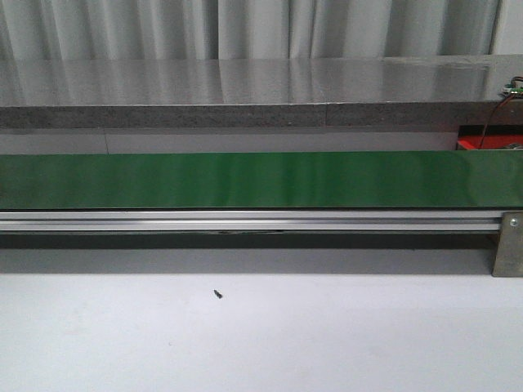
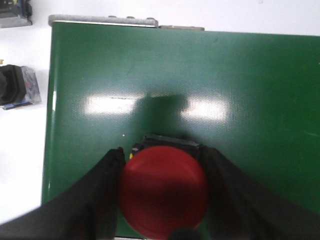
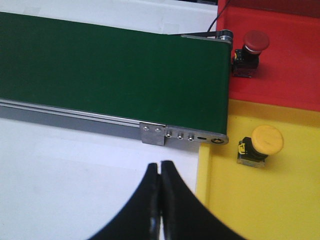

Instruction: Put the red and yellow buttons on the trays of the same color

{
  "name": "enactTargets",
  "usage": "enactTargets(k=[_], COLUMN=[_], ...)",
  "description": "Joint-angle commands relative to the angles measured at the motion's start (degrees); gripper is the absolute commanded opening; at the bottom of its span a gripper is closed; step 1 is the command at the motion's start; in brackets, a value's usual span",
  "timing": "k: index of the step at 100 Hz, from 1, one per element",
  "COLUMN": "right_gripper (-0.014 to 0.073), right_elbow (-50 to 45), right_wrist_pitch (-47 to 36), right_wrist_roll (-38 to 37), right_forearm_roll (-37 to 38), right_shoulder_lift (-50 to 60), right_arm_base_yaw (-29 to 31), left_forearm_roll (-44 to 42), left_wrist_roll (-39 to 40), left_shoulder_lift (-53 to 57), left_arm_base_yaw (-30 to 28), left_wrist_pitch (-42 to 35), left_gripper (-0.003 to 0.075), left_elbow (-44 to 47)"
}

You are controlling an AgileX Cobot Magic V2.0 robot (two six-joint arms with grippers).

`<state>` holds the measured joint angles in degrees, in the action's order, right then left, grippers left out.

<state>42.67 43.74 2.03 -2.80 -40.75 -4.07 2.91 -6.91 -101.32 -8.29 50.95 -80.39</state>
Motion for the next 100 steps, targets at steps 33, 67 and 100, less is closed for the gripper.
enactTargets(k=[33, 67, 100], right_gripper=[-0.0068, -0.0068, -0.0068], right_elbow=[1.3, 1.3, 1.3], right_wrist_pitch=[-3.8, -3.8, -3.8], right_wrist_roll=[0.2, 0.2, 0.2], right_forearm_roll=[0.6, 0.6, 0.6], right_shoulder_lift=[0.2, 0.2, 0.2], right_arm_base_yaw=[-0.1, -0.1, -0.1], left_forearm_roll=[4.4, 2.6, 1.0], left_wrist_roll=[-3.1, -3.1, -3.1], left_shoulder_lift=[8.2, 11.8, 9.9], left_arm_base_yaw=[0.2, -9.3, -24.9], left_wrist_pitch=[-2.7, -5.3, -10.3], left_gripper=[0.0508, 0.0508, 0.0508], left_elbow=[-1.7, -2.2, -2.2])
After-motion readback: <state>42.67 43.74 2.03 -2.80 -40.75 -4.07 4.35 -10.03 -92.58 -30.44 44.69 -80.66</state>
